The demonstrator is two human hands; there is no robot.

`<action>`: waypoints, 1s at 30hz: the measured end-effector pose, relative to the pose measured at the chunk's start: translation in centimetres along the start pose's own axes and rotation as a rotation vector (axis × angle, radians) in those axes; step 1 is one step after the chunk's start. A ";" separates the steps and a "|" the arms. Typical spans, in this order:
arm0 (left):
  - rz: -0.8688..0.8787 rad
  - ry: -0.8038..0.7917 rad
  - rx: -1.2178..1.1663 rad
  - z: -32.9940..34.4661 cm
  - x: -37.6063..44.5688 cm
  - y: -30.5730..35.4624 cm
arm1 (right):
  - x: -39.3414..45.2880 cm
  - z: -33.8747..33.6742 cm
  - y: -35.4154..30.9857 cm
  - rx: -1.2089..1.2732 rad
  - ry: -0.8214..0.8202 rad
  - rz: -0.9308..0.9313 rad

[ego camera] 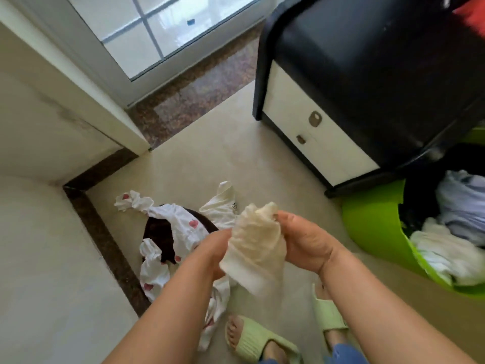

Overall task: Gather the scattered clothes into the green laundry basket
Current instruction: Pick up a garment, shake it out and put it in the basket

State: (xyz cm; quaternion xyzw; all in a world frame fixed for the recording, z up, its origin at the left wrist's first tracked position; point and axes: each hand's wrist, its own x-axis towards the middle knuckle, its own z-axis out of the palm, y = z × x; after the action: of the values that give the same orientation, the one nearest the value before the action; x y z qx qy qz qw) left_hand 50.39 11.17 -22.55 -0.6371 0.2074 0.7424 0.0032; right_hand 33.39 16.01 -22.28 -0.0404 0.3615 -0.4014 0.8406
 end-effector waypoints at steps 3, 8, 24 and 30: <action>0.072 -0.128 -0.018 4.2 -1.1 1.1 | -2.2 -3.0 -3.0 0.090 0.433 -0.174; 0.094 -0.361 -0.244 12.3 -2.6 3.8 | -7.1 -8.5 -5.7 -0.010 0.605 -0.017; 0.389 -0.263 0.068 38.2 -3.7 7.1 | -28.0 -19.5 -19.2 0.066 0.738 -0.381; 0.521 -0.112 0.178 47.0 -1.8 9.7 | -32.0 -25.7 -24.7 -0.067 1.105 -0.525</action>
State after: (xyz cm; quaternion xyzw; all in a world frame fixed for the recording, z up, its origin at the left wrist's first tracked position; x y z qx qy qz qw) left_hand 3.73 17.47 -13.10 -0.5174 0.4280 0.7312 -0.1204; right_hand -12.31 27.63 -13.91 0.0593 0.7343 -0.5452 0.4001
